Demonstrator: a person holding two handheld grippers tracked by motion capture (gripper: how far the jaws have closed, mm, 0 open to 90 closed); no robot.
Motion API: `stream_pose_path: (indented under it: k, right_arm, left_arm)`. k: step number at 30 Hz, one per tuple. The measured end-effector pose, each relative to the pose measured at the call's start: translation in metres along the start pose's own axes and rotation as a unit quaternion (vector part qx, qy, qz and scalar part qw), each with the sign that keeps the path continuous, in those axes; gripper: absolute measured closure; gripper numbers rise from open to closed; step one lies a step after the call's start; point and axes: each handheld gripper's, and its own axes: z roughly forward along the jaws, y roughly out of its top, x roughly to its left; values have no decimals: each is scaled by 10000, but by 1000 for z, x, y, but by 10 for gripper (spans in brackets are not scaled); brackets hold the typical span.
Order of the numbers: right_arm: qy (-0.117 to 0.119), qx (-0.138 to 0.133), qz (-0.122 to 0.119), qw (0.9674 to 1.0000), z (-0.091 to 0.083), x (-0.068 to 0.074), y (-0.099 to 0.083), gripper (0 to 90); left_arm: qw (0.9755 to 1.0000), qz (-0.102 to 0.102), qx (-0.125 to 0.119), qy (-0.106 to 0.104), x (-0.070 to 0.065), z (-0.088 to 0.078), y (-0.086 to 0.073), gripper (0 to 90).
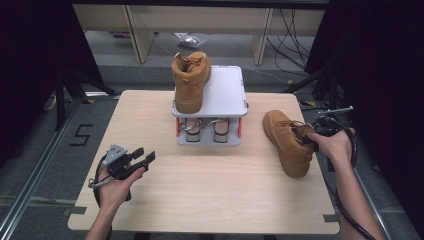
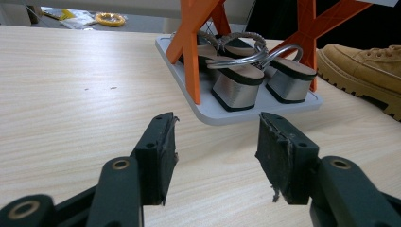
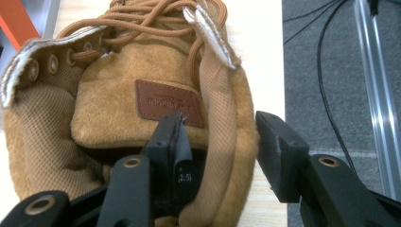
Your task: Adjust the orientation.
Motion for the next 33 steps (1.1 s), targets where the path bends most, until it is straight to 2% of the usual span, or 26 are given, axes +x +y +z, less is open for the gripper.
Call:
stream_pose_path:
  k: [2, 3, 4, 6, 7, 9, 10, 11, 12, 13, 14, 15, 17, 19, 21, 23, 24, 25, 26, 27, 28, 29, 30, 31, 32, 33]
  right_arm:
    - [-16, 145, -61, 9999, 3, -1, 3, 540]
    - [-34, 156, 89, 9998, 4, 1, 3, 540]
    - [-18, 186, 92, 9998, 6, 1, 4, 541]
    - [-27, 212, 25, 9998, 7, 0, 5, 545]
    - [-29, 301, -213, 9993, 10, -4, 7, 553]
    - [-64, 299, -188, 9994, 11, -4, 7, 555]
    - [-61, 316, -150, 9994, 11, -4, 7, 556]
    - [-105, 482, 229, 9985, 11, 1, 8, 558]
    - [-105, 482, 229, 9985, 11, 1, 8, 558]
    - [-34, 467, -215, 9987, 13, -6, 10, 567]
    - [-48, 468, 319, 9984, 13, 3, 9, 574]
    - [-51, 517, 29, 9986, 14, -1, 11, 593]
    - [54, 563, -306, 9979, 16, -5, 12, 642]
    - [27, 701, -377, 9968, 16, -3, 14, 675]
    - [-48, 656, -349, 9972, 17, 1, 14, 684]
    - [-177, 747, -506, 9958, 18, 3, 15, 699]
    - [-220, 869, -315, 9955, 19, 7, 16, 707]
    - [-220, 869, -315, 9955, 19, 7, 16, 707]
    - [-244, 891, -473, 9946, 19, 5, 17, 711]
    - [-225, 855, -367, 9954, 21, 7, 16, 728]
    - [-263, 896, -616, 9937, 21, 4, 18, 738]
    - [-287, 946, -636, 9931, 20, 4, 18, 751]
    - [-312, 949, -583, 9933, 21, 4, 18, 761]
    - [-293, 1002, -302, 9941, 20, 6, 18, 768]
    - [-293, 1002, -302, 9941, 20, 6, 18, 768]
    - [-169, 896, -75, 9958, 21, 3, 18, 781]
  left_arm:
    - [10000, 0, -22, -12, 1, 0, 0, 467]
    - [10000, 10, -11, -14, 1, -1, 0, 467]
    - [10000, 5, -5, -14, 1, 0, 0, 467]
    - [10000, -2, 1, -4, 1, 0, 0, 467]
    - [10000, -10, 2, -23, 1, 0, -1, 467]
    - [10000, -5, 12, -23, 1, 0, -1, 467]
    - [10000, -3, 17, -28, 1, 1, -1, 467]
    - [10000, 2, 21, -18, 1, 1, -1, 466]
    - [10000, 2, 21, -18, 1, 1, -1, 466]
    - [10000, 13, 22, -31, 0, 1, -1, 467]
    - [10000, 21, 19, -34, 0, 1, -1, 466]
    - [10000, 23, 17, -40, 0, 1, -1, 467]
    - [10000, 23, 33, -33, 0, 1, -2, 466]
    - [10000, 19, 34, -27, 0, 1, -2, 466]
    - [10000, 18, 49, -28, 0, 1, -2, 467]
    - [10000, 9, 22, -58, 0, 2, -3, 466]
    - [10000, 5, 21, -57, 0, 2, -3, 467]
    - [10000, 6, 42, -34, 0, 2, -3, 467]
    - [10000, 16, 47, -36, 0, 2, -3, 466]
    - [10000, 17, 52, -39, 0, 3, -3, 466]
    - [10000, 19, 54, -36, 0, 3, -4, 466]
    - [10000, 27, 65, -32, 0, 3, -4, 467]
    - [9999, 37, 86, -36, 0, 3, -4, 466]
    - [10000, 25, 77, -43, 0, 4, -4, 466]
    - [10000, 25, 77, -43, 0, 4, -4, 466]
    - [10000, 17, 62, -68, -1, 4, -5, 466]
